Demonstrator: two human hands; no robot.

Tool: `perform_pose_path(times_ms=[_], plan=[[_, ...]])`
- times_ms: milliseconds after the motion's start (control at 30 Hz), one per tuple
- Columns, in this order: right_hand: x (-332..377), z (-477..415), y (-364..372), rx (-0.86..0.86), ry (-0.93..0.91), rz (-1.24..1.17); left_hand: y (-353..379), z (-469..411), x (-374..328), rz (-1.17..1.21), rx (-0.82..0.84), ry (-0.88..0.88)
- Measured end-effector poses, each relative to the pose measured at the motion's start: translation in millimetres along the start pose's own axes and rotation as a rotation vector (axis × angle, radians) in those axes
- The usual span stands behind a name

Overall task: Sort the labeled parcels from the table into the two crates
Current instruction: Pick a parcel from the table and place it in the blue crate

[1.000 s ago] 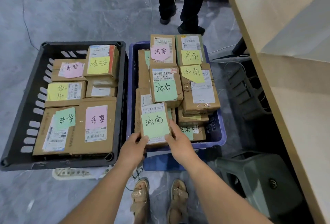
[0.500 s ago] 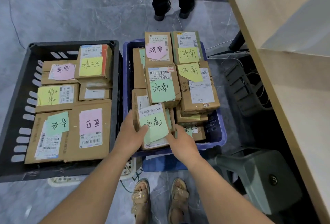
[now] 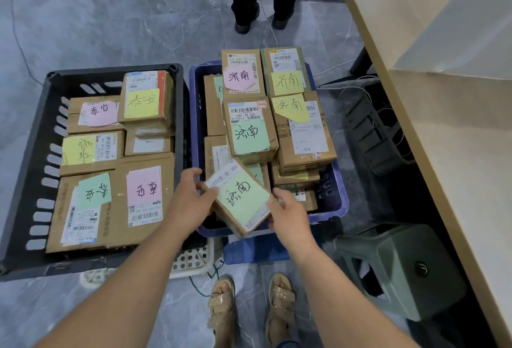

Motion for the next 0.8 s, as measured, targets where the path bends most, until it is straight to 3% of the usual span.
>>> perform_pose_path(times_ms=[133,333,800], plan=[[3,-5,-30,-0.149,0.000,-0.087,36,18,8,0.016,0.130,-0.008],[-3,-13,-73,-0.173,-0.108,-0.096,99,26,6,0.041,0.194,-0.030],[-32,-40,-114,-0.151,-0.181,0.328,158,15,-8,-0.169,0.178,-0.002]])
Point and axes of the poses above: each hand's wrist, its own z-axis away from the middle knuckle, its own y-axis out of the palm, x = y × z, the point moved 7 cm from there along -z, towards the middle knuckle, and after that the axes turned 1 degree about -y, right-handed, at the moved point
